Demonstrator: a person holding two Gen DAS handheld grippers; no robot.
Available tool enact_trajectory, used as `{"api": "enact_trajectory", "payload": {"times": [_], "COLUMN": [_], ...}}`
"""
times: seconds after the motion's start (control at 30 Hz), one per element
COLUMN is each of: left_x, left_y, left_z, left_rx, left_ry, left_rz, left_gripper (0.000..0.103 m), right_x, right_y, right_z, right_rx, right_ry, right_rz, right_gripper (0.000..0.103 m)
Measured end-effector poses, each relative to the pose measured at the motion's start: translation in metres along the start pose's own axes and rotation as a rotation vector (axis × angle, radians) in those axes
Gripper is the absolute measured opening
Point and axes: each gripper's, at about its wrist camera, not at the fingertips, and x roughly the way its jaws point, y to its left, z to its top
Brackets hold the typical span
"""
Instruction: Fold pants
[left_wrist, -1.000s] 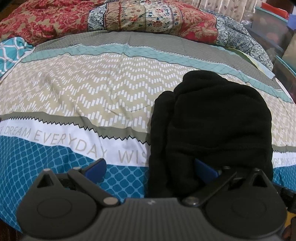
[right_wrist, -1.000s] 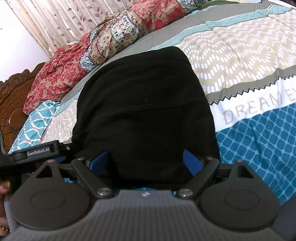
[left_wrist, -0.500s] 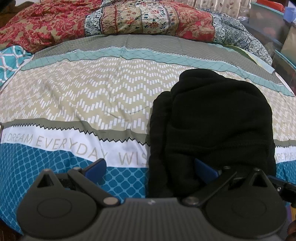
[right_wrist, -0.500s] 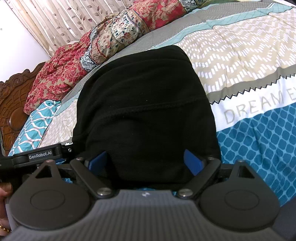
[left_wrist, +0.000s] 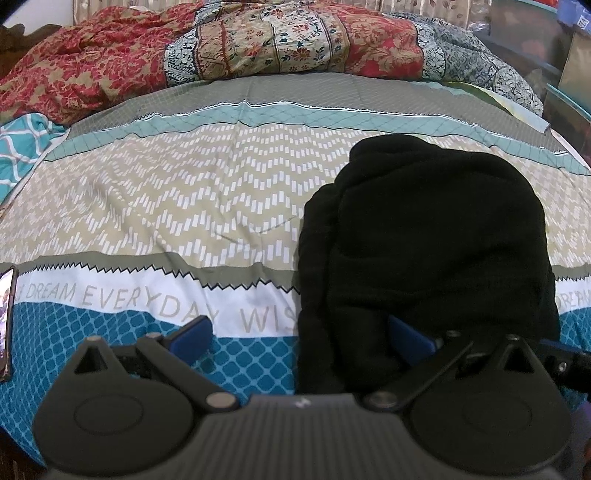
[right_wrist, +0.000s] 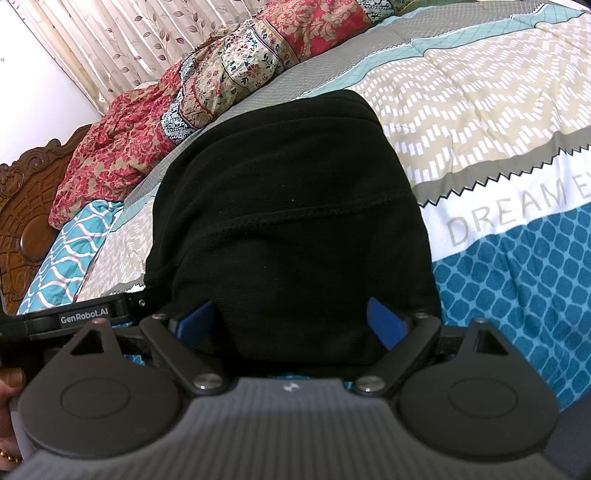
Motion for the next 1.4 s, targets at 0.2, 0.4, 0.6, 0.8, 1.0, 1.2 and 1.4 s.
{"api": "enact_trajectory", "payload": {"times": [0.2, 0.4, 0.6, 0.8, 1.0, 1.2, 1.4], "left_x": [0.0, -0.001, -0.005, -0.004, -0.003, 0.001, 0.007], "left_y": [-0.001, -0.002, -0.003, 0.002, 0.005, 0.017, 0.027], "left_z": [0.0, 0.0, 0.0, 0.0, -0.003, -0.01, -0.021], "left_rx": [0.003, 0.008, 0.032, -0.02, -0.046, -0.14, -0.227], "left_ry": [-0.002, -0.002, -0.01, 0.006, 0.002, 0.023, 0.047], "left_rz": [0.003, 0.009, 0.018, -0.002, -0.016, -0.079, -0.146], "left_gripper": [0.103, 0.103, 0.103, 0.103, 0.103, 0.103, 0.103], "right_x": [0.0, -0.001, -0.009, -0.021, -0.017, -0.009, -0.005], "right_y": [0.0, 0.0, 0.007, 0.018, 0.015, 0.007, 0.01], "right_z": [0.0, 0.001, 0.004, -0.001, 0.001, 0.001, 0.0], "right_rx": [0.001, 0.006, -0.052, -0.149, -0.149, -0.106, -0.116], "right_ry": [0.0, 0.004, 0.014, -0.015, -0.014, 0.044, 0.064], "right_rz": [0.001, 0.005, -0.017, -0.036, -0.049, -0.048, -0.059], "right_gripper": [0.092, 0.092, 0.092, 0.091, 0.091, 0.09, 0.092]}}
